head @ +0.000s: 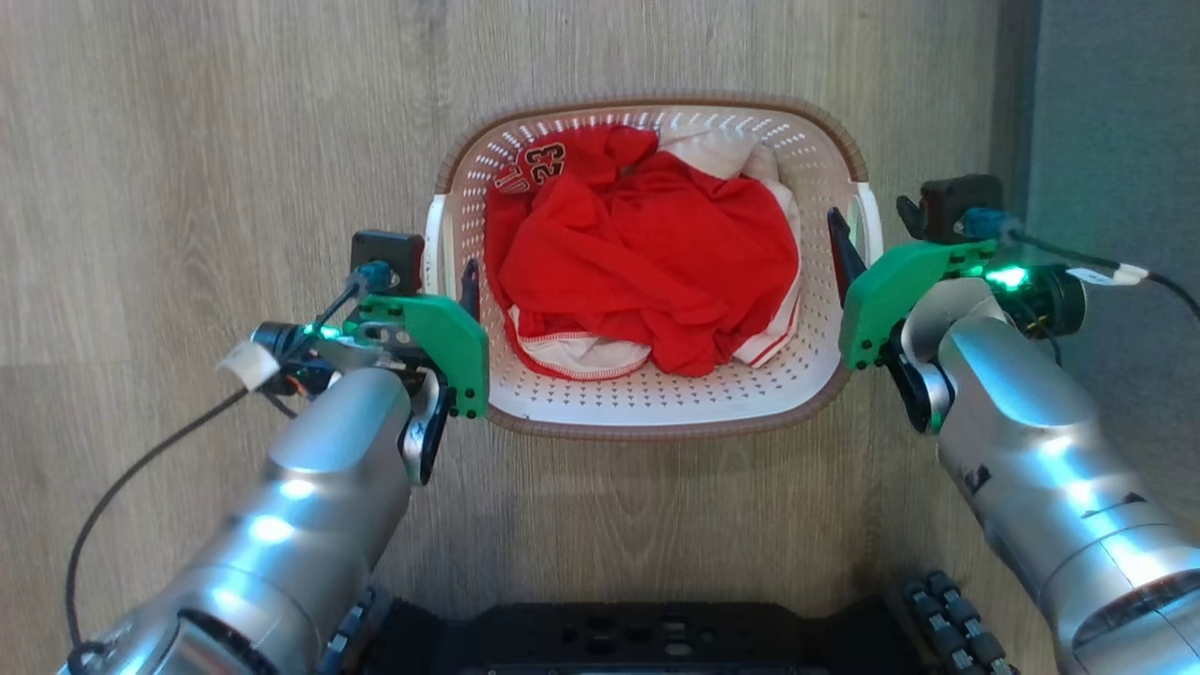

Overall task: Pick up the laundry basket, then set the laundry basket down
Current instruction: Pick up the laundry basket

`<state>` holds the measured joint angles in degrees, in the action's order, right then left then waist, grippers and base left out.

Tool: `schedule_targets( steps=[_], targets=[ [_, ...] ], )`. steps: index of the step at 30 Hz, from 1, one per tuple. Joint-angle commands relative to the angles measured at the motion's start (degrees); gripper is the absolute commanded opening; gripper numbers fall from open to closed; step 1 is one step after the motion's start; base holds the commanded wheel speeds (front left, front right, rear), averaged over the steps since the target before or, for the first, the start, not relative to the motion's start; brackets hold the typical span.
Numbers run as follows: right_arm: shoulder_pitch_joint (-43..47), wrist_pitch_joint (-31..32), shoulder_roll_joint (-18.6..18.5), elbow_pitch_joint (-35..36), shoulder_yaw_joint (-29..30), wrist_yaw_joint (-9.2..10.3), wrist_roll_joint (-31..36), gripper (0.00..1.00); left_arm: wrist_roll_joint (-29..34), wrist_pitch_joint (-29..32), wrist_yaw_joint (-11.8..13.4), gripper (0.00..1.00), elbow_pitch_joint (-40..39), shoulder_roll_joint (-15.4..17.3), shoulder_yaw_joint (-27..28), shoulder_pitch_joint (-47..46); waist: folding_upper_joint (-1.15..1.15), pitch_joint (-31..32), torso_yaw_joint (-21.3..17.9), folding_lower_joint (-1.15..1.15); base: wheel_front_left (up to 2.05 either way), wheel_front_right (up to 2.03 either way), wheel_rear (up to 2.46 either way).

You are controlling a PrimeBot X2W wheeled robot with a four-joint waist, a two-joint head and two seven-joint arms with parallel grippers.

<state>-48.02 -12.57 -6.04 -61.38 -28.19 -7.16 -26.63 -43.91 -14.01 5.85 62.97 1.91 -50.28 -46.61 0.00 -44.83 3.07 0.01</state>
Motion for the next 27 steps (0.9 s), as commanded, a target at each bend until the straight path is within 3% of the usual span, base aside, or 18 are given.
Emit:
schedule_targets(
  steps=[1, 27],
  targets=[
    [1.3, 0.6, 0.9, 0.2, -1.2, -0.33, -2.7, 1.00, -1.2, 0.7, 0.2, 1.00, 0.7, 1.0, -0.7, -0.4, 0.00, -0.9, 0.1, -0.01, 0.00, 0.00, 0.00],
    [-4.0, 6.8, 0.1, -2.8, -11.1, -0.33, -14.8, 1.00, -12.3, 8.4, -1.4, 1.00, 3.0, 1.0, -12.2, -7.6, 0.00, -6.3, 0.0, -0.01, 0.00, 0.00, 0.00]
  ],
)
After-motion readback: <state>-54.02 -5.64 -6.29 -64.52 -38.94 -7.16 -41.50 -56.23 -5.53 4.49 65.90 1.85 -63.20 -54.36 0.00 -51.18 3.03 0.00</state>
